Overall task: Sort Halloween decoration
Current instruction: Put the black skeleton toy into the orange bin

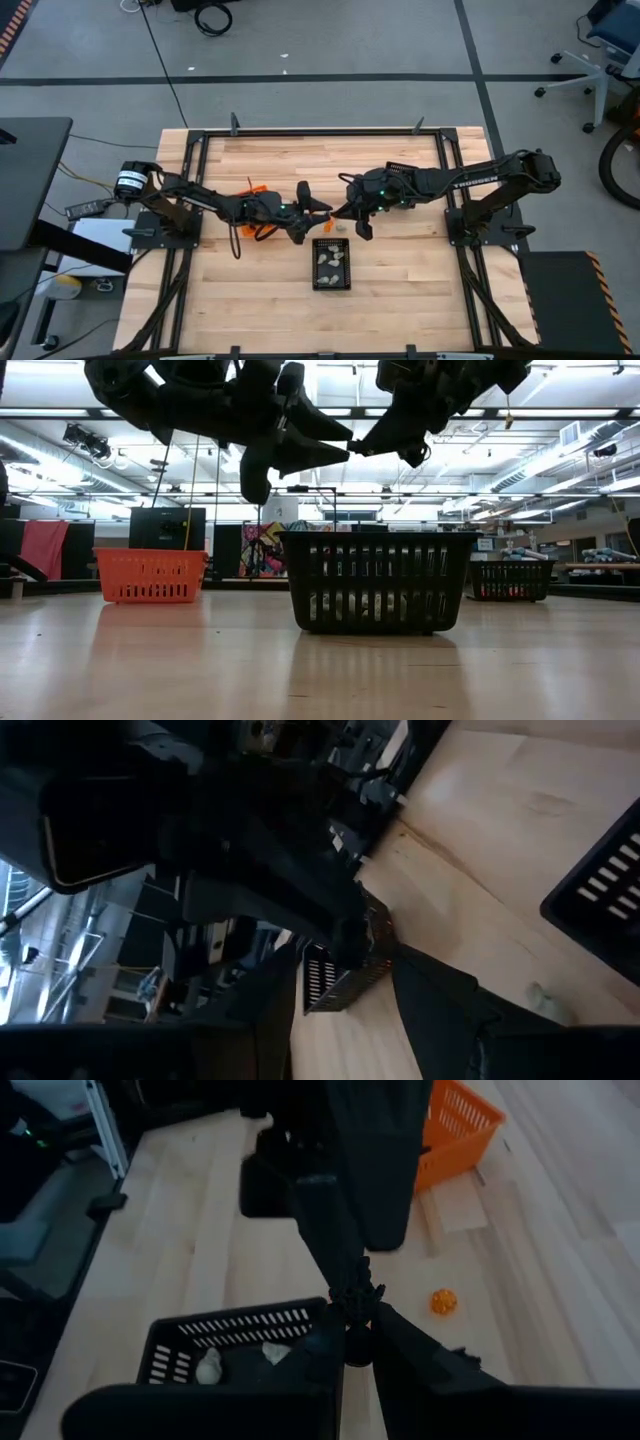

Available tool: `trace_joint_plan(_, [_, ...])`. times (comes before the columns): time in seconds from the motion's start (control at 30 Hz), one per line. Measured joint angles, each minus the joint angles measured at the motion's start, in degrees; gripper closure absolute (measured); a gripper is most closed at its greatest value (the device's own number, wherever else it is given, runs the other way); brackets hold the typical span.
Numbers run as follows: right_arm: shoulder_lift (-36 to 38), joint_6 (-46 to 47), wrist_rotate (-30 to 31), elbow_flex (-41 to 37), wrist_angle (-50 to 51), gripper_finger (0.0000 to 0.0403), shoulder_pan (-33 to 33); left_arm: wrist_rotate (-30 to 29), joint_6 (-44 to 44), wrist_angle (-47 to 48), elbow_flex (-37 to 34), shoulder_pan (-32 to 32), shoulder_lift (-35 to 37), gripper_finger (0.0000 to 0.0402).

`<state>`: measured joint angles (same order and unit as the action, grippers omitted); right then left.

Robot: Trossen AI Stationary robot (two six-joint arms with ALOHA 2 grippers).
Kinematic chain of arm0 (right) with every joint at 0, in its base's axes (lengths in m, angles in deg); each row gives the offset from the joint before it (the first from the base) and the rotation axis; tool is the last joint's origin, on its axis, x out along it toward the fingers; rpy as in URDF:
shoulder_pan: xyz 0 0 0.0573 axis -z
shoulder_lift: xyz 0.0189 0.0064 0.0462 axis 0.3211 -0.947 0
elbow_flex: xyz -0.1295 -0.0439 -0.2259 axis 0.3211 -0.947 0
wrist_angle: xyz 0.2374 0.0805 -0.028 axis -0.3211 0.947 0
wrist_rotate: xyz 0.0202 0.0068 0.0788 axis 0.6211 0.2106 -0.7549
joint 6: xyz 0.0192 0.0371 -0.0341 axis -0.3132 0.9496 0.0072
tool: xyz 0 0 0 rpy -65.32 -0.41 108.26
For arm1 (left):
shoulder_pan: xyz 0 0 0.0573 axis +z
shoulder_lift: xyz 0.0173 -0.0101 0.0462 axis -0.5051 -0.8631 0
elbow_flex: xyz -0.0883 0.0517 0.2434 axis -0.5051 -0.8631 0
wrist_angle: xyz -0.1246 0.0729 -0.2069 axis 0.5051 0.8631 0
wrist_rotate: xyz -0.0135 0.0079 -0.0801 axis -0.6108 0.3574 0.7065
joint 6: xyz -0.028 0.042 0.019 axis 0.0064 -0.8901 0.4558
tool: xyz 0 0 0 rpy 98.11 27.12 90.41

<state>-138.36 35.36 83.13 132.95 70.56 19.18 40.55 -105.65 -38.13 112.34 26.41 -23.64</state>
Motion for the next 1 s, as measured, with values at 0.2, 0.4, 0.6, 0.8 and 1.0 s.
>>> trace_joint_plan(0.2, [0.0, 0.0, -1.1, 0.0, -2.3, 0.0355, 0.0, 0.0, -1.2, -1.5, 0.0, 0.0, 0.0, 0.0230])
trace_joint_plan(0.4, [0.0, 0.8, -1.1, 0.0, -3.5, 0.0355, 0.0, 0.0, -1.2, -2.5, 0.0, 0.0, 0.0, 0.0238])
trace_joint_plan(0.6, [0.0, 0.8, -1.2, 0.0, -3.4, 0.0355, 0.0, 0.1, -1.2, -2.5, 0.0, 0.0, 0.0, 0.0290])
trace_joint_plan(0.8, [0.0, 1.0, -1.1, 0.0, -3.4, 0.0355, 0.0, 0.1, -1.2, -2.2, 0.0, 0.0, 0.0, 0.0346])
trace_joint_plan(1.0, [0.0, 1.2, -1.0, 0.0, -3.2, 0.0354, 0.0, 0.1, -1.1, -2.2, 0.0, 0.0, 0.0, 0.0379])
